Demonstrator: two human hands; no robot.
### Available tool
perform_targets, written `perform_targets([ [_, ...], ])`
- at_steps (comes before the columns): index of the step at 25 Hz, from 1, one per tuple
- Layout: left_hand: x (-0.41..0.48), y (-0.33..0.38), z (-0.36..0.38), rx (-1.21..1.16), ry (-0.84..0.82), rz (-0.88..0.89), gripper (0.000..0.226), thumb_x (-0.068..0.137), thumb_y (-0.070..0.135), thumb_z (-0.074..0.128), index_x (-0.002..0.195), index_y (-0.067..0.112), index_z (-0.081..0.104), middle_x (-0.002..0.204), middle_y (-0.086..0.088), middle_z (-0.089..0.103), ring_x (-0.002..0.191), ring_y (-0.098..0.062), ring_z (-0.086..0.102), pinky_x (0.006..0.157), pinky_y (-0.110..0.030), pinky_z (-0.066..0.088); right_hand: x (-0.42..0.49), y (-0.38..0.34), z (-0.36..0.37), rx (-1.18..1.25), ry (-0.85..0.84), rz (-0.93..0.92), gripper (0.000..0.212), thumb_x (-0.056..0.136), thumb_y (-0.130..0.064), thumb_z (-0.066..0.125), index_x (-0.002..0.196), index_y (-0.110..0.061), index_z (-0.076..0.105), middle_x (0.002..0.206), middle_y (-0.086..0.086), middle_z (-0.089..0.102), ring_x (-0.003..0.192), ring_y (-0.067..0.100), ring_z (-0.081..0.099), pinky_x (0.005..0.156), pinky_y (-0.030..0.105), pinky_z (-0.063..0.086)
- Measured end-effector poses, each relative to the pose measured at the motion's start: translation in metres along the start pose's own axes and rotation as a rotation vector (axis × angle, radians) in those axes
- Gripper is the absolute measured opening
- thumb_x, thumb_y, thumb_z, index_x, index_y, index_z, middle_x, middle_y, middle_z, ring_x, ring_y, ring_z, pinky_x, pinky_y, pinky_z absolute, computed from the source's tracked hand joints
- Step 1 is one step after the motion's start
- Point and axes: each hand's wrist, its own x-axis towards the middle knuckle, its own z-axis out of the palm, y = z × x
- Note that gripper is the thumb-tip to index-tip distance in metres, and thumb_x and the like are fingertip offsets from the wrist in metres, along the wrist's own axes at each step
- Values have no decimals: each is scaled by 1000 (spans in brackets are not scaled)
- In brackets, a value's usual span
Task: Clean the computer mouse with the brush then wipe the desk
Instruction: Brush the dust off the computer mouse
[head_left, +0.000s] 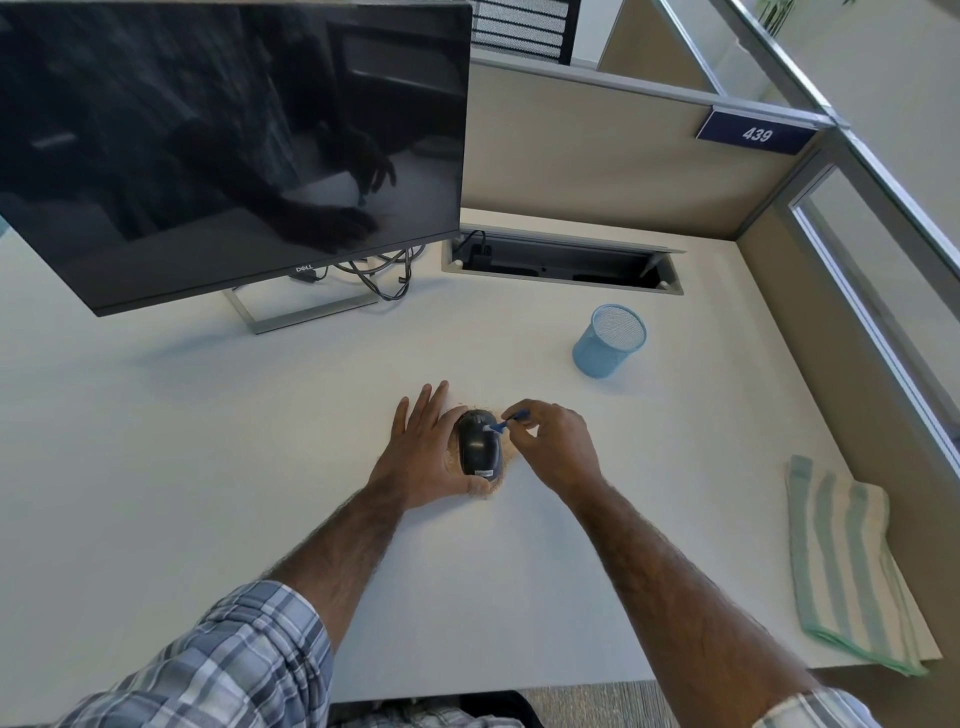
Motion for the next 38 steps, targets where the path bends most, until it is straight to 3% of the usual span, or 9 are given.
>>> perform_targets([
  [8,0,0,-1,-8,-1,-4,120,60,94,58,157,31,25,172,0,-13,156,-18,-22,126,-51,-9,11,0,-2,-23,-34,38,17,89,-22,61,97,-28,75,92,-7,76,88,16,68,87,40,55],
  [12,0,1,-1,-17,-1,-1,118,61,94,58,156,32,25,172,0,-13,156,-18,-22,126,-51,-9,16,-6,-2,-17,-98,-46,15,91,-25,63,99,-29,75,94,-7,76,89,13,66,86,36,54],
  [16,0,0,-1,-12,3,-7,119,60,94,58,156,33,25,172,0,-13,156,-18,-22,126,-50,-9,22,-9,-4,-94,-53,-69,17,93,-24,61,102,-27,75,96,-6,76,93,17,67,89,41,53],
  [19,0,1,-2,12,-6,-9,119,60,95,54,156,32,25,172,0,-14,156,-19,-21,126,-51,-8,26,-15,-3,-81,-164,-111,16,94,-24,61,102,-26,75,97,-6,76,91,14,66,88,38,53],
  [22,0,1,-2,6,-2,-19,118,60,95,55,156,33,25,171,2,-15,155,-18,-23,126,-51,-8,29,-16,-3,-114,-120,-100,17,95,-26,60,104,-28,74,98,-7,76,94,15,65,91,40,52],
  [26,0,1,-2,-6,-16,-23,120,61,94,58,158,32,22,171,2,-18,154,-16,-28,126,-50,-10,30,-26,-3,-194,-213,-249,21,98,-22,59,112,-23,74,107,-4,74,99,15,59,86,34,48],
  [32,1,0,-2,-21,-16,-31,124,60,93,62,159,30,20,170,3,-19,153,-15,-30,125,-49,-12,35,-31,0,-319,-268,-375,22,100,-22,56,115,-20,72,108,-2,75,101,20,61,87,38,51],
  [38,1,1,-3,-19,-12,-33,124,58,94,60,158,32,21,171,2,-18,154,-16,-28,125,-50,-11,43,-29,0,-306,-269,-323,22,100,-23,57,117,-23,72,110,-3,74,102,17,58,81,31,46],
])
